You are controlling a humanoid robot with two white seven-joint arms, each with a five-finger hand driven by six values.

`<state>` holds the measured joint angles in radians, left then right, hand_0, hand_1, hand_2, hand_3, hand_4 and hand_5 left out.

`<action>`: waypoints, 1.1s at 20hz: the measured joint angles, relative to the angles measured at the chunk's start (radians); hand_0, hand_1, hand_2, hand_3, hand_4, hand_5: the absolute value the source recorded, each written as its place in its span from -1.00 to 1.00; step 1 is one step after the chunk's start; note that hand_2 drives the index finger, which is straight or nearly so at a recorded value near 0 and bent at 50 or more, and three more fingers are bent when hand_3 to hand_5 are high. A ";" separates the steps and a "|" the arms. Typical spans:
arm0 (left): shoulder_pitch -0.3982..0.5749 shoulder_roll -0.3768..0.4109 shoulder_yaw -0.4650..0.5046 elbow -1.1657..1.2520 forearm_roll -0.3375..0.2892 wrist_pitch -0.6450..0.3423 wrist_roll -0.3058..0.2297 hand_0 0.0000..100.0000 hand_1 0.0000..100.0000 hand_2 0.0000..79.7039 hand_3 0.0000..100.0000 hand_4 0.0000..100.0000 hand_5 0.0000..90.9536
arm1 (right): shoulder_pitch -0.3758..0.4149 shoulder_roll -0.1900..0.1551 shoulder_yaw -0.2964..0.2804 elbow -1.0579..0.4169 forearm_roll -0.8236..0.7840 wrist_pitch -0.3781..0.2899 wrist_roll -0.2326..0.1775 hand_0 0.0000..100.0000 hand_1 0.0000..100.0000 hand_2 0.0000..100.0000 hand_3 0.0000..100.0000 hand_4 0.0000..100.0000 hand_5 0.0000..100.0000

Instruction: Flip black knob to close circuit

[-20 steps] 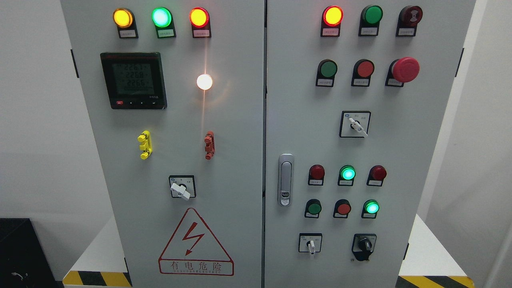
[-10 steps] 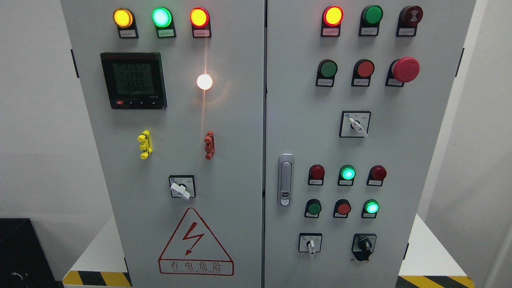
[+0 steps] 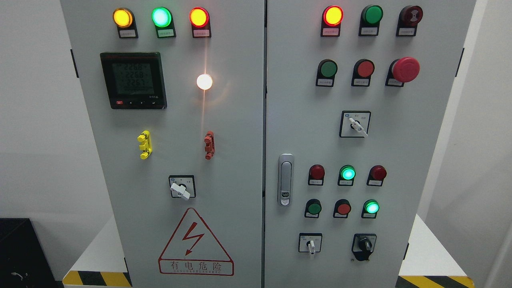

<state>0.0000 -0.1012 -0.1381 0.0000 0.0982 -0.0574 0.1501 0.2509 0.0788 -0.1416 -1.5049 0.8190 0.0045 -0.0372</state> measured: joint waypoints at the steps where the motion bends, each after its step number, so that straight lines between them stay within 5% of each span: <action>1: 0.000 0.000 0.000 0.000 0.000 0.000 0.000 -0.76 0.11 -1.00 -1.00 -1.00 -1.00 | -0.005 0.002 -0.001 -0.016 0.009 0.009 -0.001 -1.00 -1.00 0.66 1.00 0.91 1.00; 11: 0.000 0.000 0.000 0.000 0.000 0.000 0.000 -0.76 0.11 -1.00 -1.00 -1.00 -1.00 | -0.073 0.024 0.006 -0.124 0.097 0.085 -0.046 -1.00 -1.00 0.76 1.00 1.00 1.00; 22: 0.000 0.000 0.000 0.000 0.000 0.000 0.000 -0.76 0.11 -1.00 -1.00 -1.00 -1.00 | -0.145 0.036 0.020 -0.176 0.225 0.096 -0.058 -1.00 -1.00 0.78 1.00 1.00 1.00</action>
<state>0.0000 -0.1012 -0.1381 0.0000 0.0982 -0.0574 0.1501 0.1060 0.1152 -0.1219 -1.6813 1.0443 0.1007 -0.0952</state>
